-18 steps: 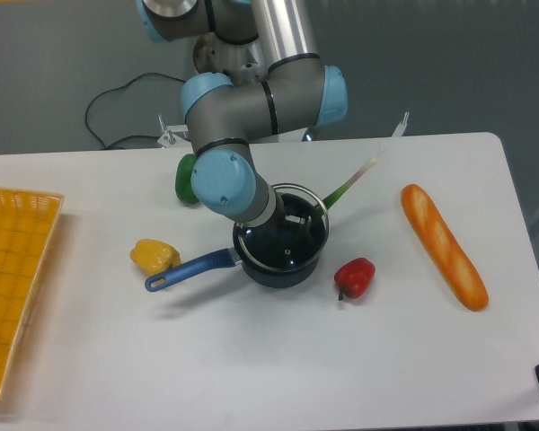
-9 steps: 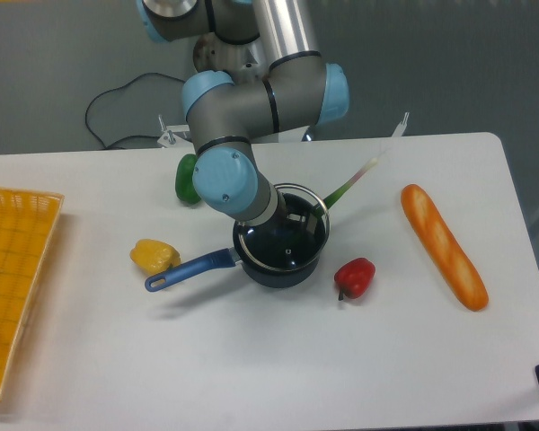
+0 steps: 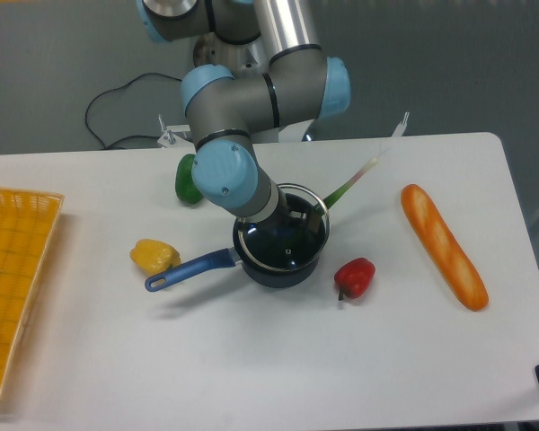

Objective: Close the pot lid
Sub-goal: 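Press and adjust the lid to seat it on the pot, then open the gripper and lift it off the lid knob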

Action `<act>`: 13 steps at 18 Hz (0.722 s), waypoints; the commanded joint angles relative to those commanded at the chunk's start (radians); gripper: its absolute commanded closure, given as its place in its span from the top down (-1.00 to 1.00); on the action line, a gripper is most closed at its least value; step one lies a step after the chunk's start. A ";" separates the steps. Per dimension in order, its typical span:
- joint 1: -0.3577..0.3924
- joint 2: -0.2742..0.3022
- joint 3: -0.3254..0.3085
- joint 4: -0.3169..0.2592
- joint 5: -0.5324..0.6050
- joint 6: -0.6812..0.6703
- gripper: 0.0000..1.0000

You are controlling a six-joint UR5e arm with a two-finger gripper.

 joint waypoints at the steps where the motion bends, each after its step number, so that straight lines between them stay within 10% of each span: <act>1: 0.000 0.008 0.002 0.000 -0.002 0.000 1.00; 13: 0.165 0.072 0.077 0.002 -0.103 0.132 1.00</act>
